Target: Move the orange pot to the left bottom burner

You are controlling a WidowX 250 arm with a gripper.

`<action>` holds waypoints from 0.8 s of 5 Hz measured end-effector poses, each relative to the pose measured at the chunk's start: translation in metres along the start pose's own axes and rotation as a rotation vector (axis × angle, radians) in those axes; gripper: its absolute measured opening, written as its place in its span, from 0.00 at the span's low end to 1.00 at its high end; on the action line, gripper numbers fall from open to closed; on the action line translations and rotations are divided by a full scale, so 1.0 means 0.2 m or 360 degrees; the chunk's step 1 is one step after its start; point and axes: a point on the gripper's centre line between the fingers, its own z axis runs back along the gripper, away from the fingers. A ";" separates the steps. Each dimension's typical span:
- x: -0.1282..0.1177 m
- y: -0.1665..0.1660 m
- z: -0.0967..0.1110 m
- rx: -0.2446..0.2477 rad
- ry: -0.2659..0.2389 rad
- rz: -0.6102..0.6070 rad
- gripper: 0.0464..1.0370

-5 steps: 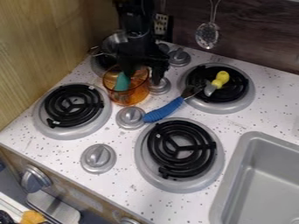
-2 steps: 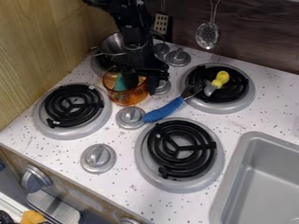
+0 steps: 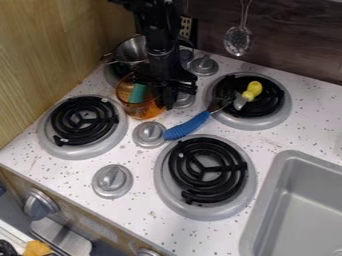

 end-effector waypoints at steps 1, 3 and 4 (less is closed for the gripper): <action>0.00 0.01 0.09 0.0044 -0.0013 0.0048 0.03; -0.01 0.04 0.23 0.0151 -0.0047 0.0012 0.03; -0.06 0.12 0.27 0.0193 -0.0048 0.0037 0.03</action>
